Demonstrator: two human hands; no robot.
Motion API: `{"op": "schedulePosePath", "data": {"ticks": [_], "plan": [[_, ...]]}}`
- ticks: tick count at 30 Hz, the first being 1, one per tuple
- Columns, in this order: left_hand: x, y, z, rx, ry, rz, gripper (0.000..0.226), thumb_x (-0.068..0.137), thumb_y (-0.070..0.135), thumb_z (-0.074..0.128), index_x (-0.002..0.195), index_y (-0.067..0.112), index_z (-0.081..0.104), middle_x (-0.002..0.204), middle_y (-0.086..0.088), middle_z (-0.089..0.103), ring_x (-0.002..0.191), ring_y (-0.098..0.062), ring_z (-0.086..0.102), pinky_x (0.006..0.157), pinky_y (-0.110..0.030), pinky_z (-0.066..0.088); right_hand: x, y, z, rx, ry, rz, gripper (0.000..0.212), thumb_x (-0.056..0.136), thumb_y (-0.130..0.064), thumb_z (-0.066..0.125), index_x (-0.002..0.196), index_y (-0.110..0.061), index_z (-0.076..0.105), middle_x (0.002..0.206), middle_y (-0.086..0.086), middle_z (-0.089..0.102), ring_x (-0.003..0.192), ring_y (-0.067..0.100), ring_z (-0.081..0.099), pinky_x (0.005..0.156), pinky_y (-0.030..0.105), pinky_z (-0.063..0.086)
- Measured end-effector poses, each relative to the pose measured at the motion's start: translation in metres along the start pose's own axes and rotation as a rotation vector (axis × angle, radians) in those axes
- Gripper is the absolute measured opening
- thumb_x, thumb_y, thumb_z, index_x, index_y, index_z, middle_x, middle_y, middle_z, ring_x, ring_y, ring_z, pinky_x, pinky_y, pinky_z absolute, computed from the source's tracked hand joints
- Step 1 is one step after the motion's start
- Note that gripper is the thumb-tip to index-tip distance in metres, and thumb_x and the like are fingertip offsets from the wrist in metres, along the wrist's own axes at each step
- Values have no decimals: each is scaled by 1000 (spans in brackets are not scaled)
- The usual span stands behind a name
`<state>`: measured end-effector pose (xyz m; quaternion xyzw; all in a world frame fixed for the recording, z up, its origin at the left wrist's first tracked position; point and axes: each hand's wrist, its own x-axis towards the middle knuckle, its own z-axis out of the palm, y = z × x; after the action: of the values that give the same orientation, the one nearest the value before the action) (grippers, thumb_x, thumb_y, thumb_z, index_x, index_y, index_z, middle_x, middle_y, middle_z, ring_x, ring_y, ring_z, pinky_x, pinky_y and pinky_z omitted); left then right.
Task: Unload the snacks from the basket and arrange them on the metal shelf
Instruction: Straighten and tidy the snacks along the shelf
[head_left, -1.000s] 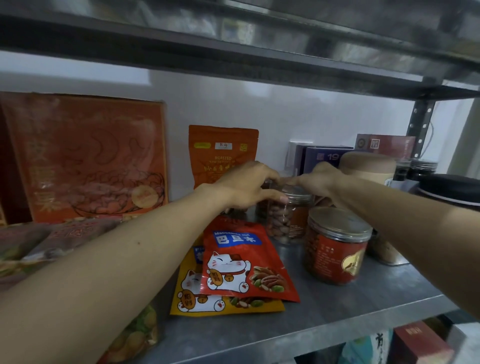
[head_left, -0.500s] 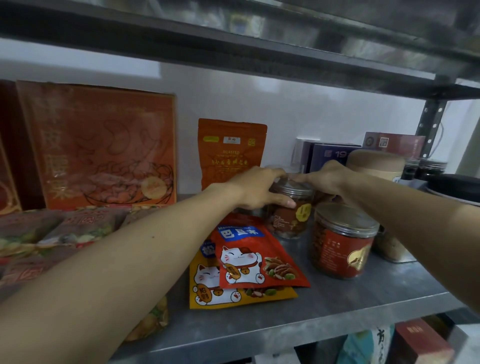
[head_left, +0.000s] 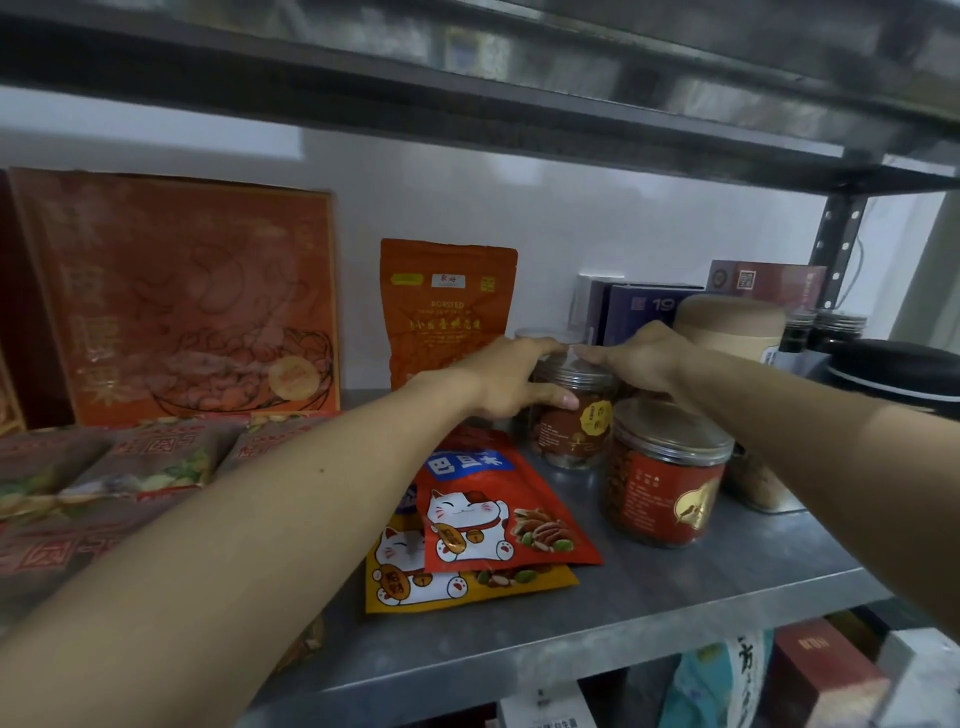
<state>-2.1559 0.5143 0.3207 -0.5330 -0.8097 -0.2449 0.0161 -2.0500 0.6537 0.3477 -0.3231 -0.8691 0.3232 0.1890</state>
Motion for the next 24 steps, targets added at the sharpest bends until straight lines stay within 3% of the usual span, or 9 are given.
{"op": "schedulePosePath", "data": {"ticks": [5, 9, 15, 24], "plan": [[1, -1, 0, -10, -39, -37, 74, 87, 44, 65, 150, 25, 32, 149, -5, 44, 133, -25, 45, 107, -41, 43, -3, 0, 0, -10, 9, -9, 67, 86, -55, 65, 123, 1, 60, 116, 17, 65, 102, 33, 62, 88, 39, 52], [2, 0, 0, -21, -63, -58, 73, 90, 42, 61, 153, 27, 26, 154, -4, 37, 138, -25, 38, 110, -37, 38, -6, -1, -1, -12, 0, -14, 65, 89, -53, 63, 124, 2, 57, 117, 17, 63, 102, 32, 60, 84, 37, 49], [-3, 0, 2, 2, -30, -76, 79, 91, 46, 59, 154, 34, 13, 161, -4, 22, 145, -28, 25, 116, -43, 30, -10, 2, -8, -3, -30, -15, 68, 86, -58, 63, 126, -3, 59, 121, 17, 65, 107, 33, 62, 94, 44, 51], [-39, 32, 2, 190, 146, -33, 74, 89, 44, 63, 152, 28, 27, 153, -6, 31, 140, -25, 26, 114, -40, 28, -40, 15, -36, -4, -59, -63, 70, 84, -54, 68, 125, 1, 57, 119, 17, 64, 104, 33, 61, 83, 38, 50]]}}
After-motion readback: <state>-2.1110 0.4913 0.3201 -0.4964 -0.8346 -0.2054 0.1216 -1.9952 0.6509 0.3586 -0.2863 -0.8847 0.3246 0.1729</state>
